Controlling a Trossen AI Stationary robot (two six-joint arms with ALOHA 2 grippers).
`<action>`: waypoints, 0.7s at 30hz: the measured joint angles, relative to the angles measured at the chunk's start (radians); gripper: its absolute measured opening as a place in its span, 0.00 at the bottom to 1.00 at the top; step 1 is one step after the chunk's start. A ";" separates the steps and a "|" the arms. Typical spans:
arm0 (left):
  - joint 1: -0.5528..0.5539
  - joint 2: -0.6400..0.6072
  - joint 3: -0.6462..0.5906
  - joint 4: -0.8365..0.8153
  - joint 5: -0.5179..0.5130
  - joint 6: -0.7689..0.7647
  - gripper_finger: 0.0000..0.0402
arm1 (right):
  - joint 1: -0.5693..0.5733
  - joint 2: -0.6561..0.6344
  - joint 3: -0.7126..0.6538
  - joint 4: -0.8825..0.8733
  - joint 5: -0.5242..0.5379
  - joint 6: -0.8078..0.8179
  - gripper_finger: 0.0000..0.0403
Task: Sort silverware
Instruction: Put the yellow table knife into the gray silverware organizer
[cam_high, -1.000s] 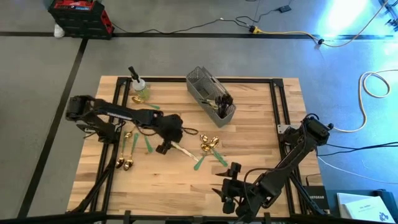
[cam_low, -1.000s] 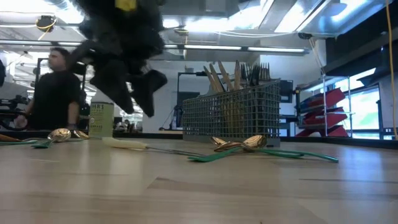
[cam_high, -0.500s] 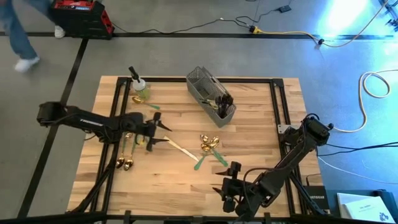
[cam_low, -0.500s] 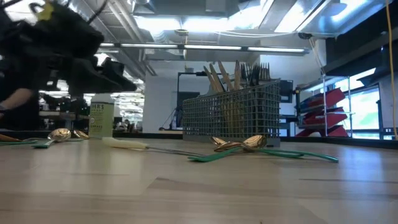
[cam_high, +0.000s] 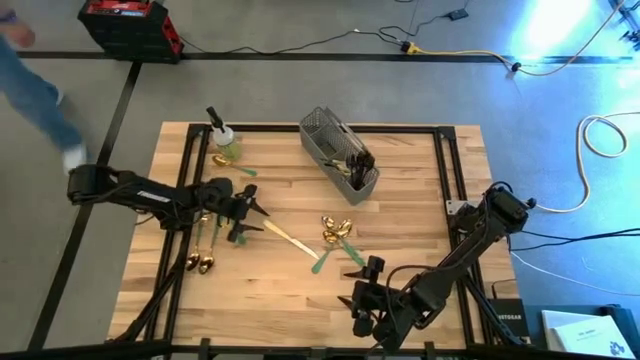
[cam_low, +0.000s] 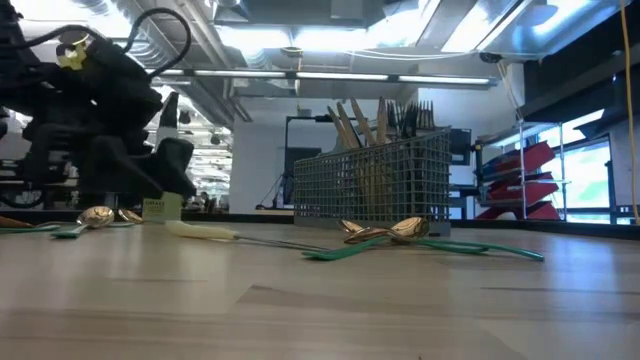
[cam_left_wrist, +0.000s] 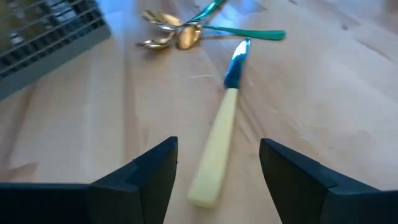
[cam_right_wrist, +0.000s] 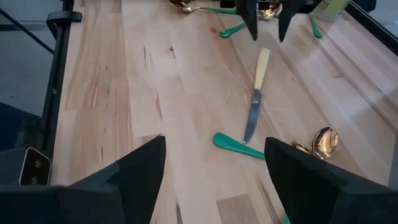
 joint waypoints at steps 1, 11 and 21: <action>0.000 0.017 0.009 0.000 0.004 0.014 0.53 | 0.000 0.000 0.000 -0.001 0.000 -0.007 0.64; 0.000 0.266 0.096 0.021 0.048 0.077 0.53 | 0.000 0.000 0.000 0.004 0.001 -0.021 0.64; 0.001 0.437 0.126 0.148 0.094 0.093 0.52 | 0.000 0.000 0.000 0.005 0.001 -0.021 0.64</action>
